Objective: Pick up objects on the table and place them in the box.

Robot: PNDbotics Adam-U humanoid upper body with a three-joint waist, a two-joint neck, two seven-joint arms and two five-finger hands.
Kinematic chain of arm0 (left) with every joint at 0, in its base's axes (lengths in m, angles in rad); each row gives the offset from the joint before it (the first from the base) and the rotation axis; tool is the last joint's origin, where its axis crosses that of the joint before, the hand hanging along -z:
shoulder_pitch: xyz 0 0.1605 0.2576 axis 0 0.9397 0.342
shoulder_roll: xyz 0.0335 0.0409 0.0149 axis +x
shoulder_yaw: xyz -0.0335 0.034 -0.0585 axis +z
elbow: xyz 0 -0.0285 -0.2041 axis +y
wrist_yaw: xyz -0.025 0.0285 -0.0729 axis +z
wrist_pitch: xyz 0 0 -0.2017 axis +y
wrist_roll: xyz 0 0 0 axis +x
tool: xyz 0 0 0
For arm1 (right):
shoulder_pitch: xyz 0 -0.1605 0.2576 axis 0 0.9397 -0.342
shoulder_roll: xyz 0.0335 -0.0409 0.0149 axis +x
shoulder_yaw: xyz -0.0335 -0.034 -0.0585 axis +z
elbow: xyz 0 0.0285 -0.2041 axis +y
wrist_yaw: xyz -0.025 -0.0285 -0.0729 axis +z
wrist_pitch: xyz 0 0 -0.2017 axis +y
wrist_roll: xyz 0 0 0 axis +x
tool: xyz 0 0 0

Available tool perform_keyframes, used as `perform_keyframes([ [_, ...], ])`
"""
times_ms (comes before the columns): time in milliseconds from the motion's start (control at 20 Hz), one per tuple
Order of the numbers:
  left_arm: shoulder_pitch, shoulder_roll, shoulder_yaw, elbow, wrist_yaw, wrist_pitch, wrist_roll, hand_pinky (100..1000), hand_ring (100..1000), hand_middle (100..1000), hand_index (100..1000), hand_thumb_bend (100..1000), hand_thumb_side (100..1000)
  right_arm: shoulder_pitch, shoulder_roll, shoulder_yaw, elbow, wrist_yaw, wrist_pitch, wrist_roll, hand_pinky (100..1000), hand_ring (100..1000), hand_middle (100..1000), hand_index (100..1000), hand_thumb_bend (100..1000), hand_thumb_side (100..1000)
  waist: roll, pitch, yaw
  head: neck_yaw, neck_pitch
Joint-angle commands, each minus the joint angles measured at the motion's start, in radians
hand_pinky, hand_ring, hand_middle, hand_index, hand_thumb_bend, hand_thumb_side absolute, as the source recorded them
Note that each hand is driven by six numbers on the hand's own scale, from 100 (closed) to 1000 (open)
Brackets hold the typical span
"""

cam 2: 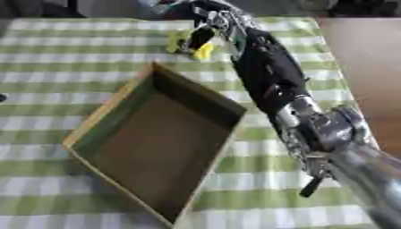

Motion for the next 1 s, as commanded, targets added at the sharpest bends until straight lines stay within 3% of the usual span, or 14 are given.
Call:
perform_keyframes([
  [50,-0.014,0.003,0.002,-0.022,0.005,-0.001,-0.003,812,642,666,846,523,677,-0.024,-0.028,-0.006,-0.009,0.011,0.01,-0.008,839,752,862,969,304,247,0.006,-0.013,0.0,-0.006,-0.011],
  [400,-0.012,0.003,0.002,-0.019,0.004,-0.002,-0.003,813,642,666,847,520,678,-0.029,-0.042,-0.007,-0.015,0.075,0.037,-0.072,874,808,917,975,340,250,0.007,-0.011,-0.007,-0.014,-0.013],
  [700,-0.009,0.003,0.002,-0.017,0.004,-0.003,-0.004,814,641,666,848,518,678,-0.021,-0.066,-0.011,-0.003,0.13,0.069,-0.094,893,832,911,980,344,262,0.009,-0.007,-0.007,-0.02,-0.019],
  [1000,-0.01,0.001,0.003,-0.018,0.005,-0.004,-0.004,814,641,666,849,517,678,-0.005,-0.076,-0.028,0.029,0.101,0.087,-0.104,882,822,899,972,319,272,0.013,0.005,-0.003,-0.025,-0.032],
])
